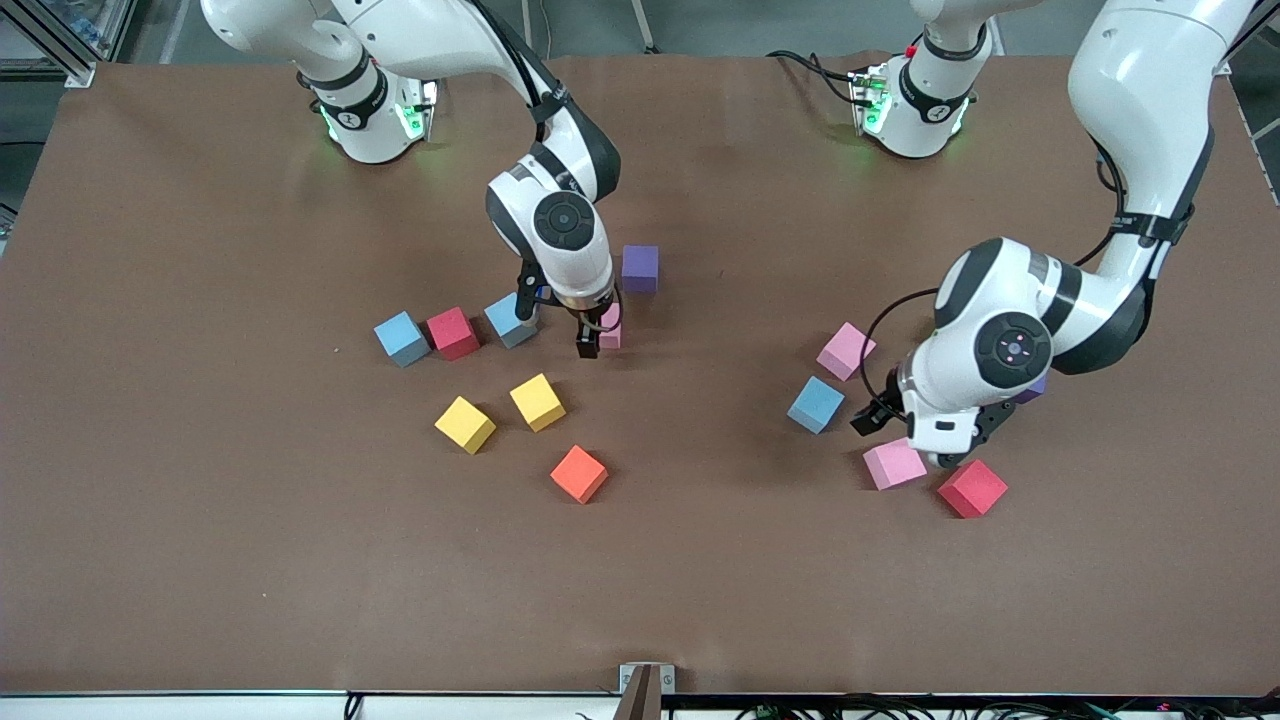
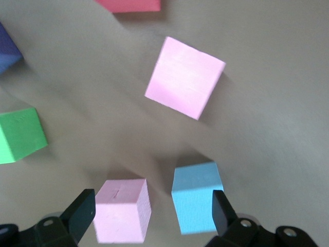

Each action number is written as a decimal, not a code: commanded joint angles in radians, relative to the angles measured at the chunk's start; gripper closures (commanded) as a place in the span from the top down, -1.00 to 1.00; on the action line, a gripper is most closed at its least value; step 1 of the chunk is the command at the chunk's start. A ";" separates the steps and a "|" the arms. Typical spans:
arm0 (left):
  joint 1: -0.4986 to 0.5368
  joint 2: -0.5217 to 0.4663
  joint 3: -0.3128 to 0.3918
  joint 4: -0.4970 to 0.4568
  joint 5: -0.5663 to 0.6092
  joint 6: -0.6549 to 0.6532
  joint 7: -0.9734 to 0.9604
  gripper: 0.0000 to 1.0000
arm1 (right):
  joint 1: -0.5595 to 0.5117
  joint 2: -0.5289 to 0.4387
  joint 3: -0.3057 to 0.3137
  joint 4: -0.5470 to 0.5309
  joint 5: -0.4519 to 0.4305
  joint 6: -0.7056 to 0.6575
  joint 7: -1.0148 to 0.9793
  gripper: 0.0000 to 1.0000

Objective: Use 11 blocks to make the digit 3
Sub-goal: 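Release the purple cube and grasp the light blue cube with the left gripper, then carry the blue cube toward purple with the left gripper while the right gripper carries pink, then set the pink cube beside purple with the right gripper while the left gripper sets blue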

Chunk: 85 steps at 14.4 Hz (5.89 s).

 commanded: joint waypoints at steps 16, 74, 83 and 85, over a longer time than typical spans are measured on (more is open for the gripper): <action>-0.095 0.154 -0.008 -0.035 0.171 0.173 -0.482 1.00 | 0.065 -0.066 -0.007 -0.166 0.001 0.109 -0.025 -0.99; -0.147 0.147 -0.319 -0.310 0.065 0.277 -1.391 -0.43 | 0.193 -0.153 -0.007 -0.295 0.002 0.187 0.096 -0.97; -0.149 0.149 -0.319 -0.304 0.062 0.273 -1.387 -0.44 | 0.194 -0.113 -0.007 -0.263 0.002 0.184 0.096 -0.77; -0.151 0.149 -0.319 -0.307 0.062 0.268 -1.389 -0.44 | 0.194 -0.113 -0.007 -0.261 0.002 0.182 0.096 -0.31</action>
